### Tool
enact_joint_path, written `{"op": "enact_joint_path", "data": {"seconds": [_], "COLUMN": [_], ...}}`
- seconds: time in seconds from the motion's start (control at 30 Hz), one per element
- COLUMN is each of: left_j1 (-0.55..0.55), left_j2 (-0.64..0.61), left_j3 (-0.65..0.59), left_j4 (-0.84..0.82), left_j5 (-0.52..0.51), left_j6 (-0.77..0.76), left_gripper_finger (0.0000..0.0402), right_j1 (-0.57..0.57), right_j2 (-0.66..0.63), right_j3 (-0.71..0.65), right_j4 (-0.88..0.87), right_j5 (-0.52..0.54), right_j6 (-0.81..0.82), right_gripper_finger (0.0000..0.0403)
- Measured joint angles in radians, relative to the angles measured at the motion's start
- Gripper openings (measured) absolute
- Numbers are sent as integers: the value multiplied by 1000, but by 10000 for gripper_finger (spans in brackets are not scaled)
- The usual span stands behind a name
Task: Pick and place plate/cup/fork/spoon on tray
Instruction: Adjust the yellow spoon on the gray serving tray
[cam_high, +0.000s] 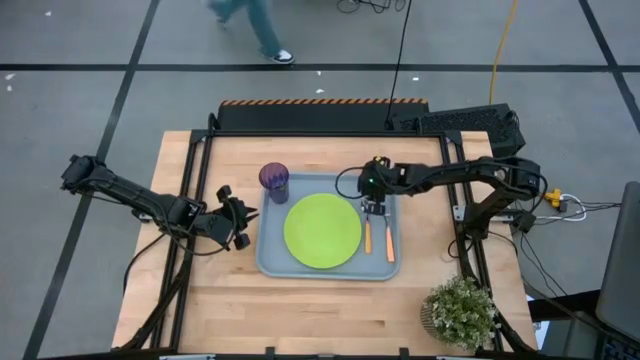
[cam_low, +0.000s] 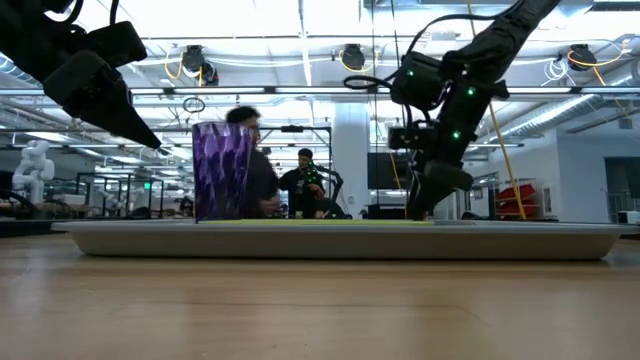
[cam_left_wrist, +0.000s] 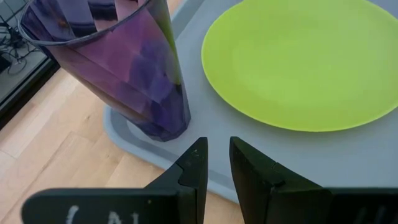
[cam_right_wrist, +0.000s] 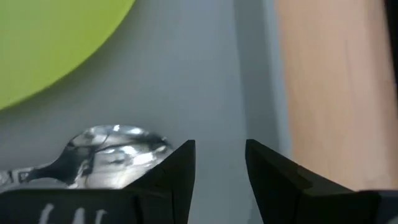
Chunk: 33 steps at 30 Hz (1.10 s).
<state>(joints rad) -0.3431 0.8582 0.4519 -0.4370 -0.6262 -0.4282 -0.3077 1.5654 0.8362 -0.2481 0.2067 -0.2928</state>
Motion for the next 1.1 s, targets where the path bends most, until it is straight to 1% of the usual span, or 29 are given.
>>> {"op": "enact_joint_path", "data": {"seconds": [0.23,0.4,0.57,0.77,0.97,1.1], "left_j1": [0,0,0,0,0,0], "left_j2": [0,0,0,0,0,0], "left_j3": [0,0,0,0,0,0], "left_j4": [0,0,0,0,0,0], "left_j5": [0,0,0,0,0,0], "left_j6": [1,-4,-7,-12,-13,-15], "left_gripper_finger": [72,72,72,72,72,72], "right_j1": [1,2,3,13,16,16], "right_j2": [0,0,0,0,0,0], "right_j3": [-36,-38,-38,-38,-38,-38], "right_j4": [41,37,27,14,-43,-42], "right_j5": [1,-3,-55,-52,-52,-23], "right_j6": [27,30,31,35,47,48], "right_gripper_finger": [134,134,134,134,134,134]}}
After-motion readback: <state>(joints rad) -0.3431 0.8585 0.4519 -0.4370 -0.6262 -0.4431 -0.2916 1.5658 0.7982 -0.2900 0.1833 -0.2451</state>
